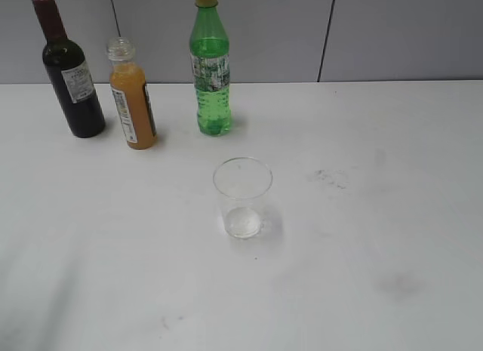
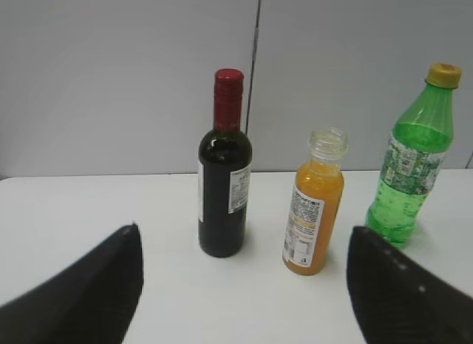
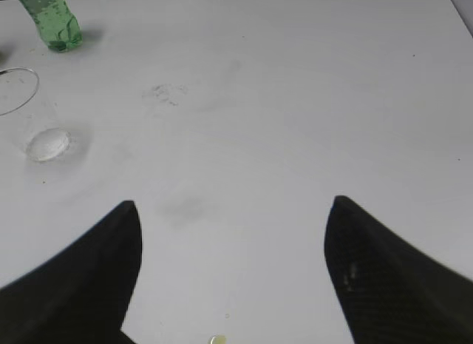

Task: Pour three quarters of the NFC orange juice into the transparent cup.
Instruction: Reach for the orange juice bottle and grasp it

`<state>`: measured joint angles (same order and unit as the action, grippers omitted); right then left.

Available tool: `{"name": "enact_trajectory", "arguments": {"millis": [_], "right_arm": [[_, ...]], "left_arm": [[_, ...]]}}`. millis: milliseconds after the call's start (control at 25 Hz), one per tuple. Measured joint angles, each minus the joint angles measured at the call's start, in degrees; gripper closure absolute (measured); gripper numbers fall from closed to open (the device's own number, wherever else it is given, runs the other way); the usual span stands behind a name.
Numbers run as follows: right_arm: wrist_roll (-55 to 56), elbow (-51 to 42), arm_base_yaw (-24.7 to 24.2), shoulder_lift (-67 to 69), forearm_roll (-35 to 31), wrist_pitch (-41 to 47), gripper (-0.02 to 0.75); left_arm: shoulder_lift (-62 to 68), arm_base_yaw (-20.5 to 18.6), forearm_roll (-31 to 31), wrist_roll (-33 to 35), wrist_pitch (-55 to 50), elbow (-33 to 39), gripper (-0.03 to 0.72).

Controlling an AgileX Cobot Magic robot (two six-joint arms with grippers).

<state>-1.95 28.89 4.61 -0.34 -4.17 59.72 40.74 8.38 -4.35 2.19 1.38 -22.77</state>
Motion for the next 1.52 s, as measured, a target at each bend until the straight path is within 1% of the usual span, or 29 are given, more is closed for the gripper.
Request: {"name": "enact_trajectory", "arguments": {"millis": [120,320,440,600,840,1000,1200,1360,1520], "right_arm": [[0.0,0.0,0.0,0.0,0.0,0.0,0.147],[-0.1,0.0,0.0,0.0,0.0,0.0,0.147],[-0.1,0.0,0.0,0.0,0.0,0.0,0.147],[-0.1,0.0,0.0,0.0,0.0,0.0,0.147],[-0.1,0.0,0.0,0.0,0.0,0.0,0.147],[-0.1,0.0,0.0,0.0,0.0,0.0,0.147],[-0.1,0.0,0.0,0.0,0.0,0.0,0.147],[-0.1,0.0,0.0,0.0,0.0,0.0,0.147],[-0.1,0.0,0.0,0.0,0.0,0.0,0.147]], "left_arm": [[6.6,2.8,0.5,0.0,6.5,0.0,0.027],[18.2,7.1,4.3,-0.2,18.6,0.0,0.038],[24.5,8.2,5.3,-3.4,26.7,0.0,0.047],[31.9,8.3,7.8,-6.8,32.9,0.0,0.063],[41.9,8.3,11.1,-7.4,43.6,0.0,0.071],[49.7,8.1,12.6,-7.4,53.7,0.0,0.073],[59.9,6.0,13.1,-7.5,64.3,-0.1,0.073],[67.7,4.9,14.2,-7.5,67.0,-1.1,0.069],[72.9,4.8,17.2,-7.5,67.2,-4.9,0.027]]}}
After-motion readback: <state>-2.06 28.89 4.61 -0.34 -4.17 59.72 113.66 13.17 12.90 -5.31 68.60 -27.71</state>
